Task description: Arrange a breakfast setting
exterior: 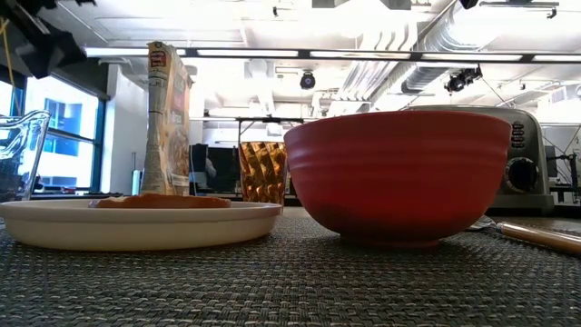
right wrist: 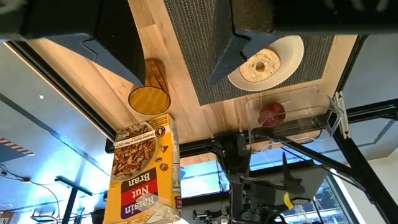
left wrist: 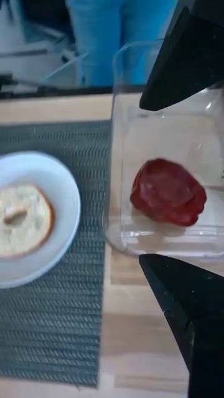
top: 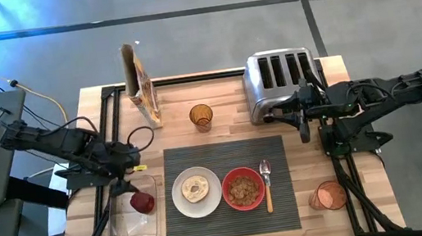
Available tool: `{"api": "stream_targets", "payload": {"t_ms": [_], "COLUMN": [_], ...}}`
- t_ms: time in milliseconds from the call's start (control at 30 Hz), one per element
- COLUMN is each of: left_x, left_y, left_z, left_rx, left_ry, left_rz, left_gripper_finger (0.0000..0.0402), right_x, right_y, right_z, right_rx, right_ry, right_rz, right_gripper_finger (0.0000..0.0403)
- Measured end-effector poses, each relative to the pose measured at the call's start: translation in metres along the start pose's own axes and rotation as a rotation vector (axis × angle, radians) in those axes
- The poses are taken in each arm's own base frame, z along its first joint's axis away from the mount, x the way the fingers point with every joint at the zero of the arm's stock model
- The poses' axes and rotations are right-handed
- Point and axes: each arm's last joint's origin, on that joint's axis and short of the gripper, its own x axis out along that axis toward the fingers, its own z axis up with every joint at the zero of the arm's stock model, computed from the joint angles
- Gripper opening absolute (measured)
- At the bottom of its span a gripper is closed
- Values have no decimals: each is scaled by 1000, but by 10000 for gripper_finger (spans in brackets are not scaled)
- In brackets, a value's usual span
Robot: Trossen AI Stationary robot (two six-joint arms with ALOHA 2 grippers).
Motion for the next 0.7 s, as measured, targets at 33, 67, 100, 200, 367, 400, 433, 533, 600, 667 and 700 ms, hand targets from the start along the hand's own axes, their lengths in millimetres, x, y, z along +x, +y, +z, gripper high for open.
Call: {"api": "stream_targets", "payload": {"t_ms": [33, 67, 100, 200, 367, 400, 433, 533, 600, 667, 700], "left_x": [-2, -3, -5, -8, 1, 3, 6, 15, 21, 26, 29], "left_y": [-2, -4, -7, -14, -25, -27, -29, -36, -39, -42, -43], "left_z": [0, 1, 1, 2, 0, -1, -1, -2, -3, -3, -3], "left_rx": [20, 36, 49, 87, 158, 173, 193, 250, 260, 258, 253], "left_ry": [-1, 1, 2, 5, 72, 89, 105, 151, 178, 202, 213], "left_rz": [-12, -22, -31, -57, -71, -67, -60, -43, -29, -12, -1], "left_gripper_finger": [386, 386, 386, 386, 386, 386, 386, 385, 385, 385, 385], "right_x": [0, 0, 0, 0, 0, 0, 0, 0, 0, 0, 0], "right_y": [0, 0, 0, 0, 0, 0, 0, 0, 0, 0, 0], "right_z": [0, 0, 0, 0, 0, 0, 0, 0, 0, 0, 0], "right_rx": [0, 0, 0, 0, 0, 0, 0, 0, 0, 0, 0], "right_ry": [0, 0, 0, 0, 0, 0, 0, 0, 0, 0, 0], "right_rz": [0, 0, 0, 0, 0, 0, 0, 0, 0, 0, 0], "right_gripper_finger": [154, 154, 154, 154, 154, 154, 154, 154, 154, 154, 154]}}
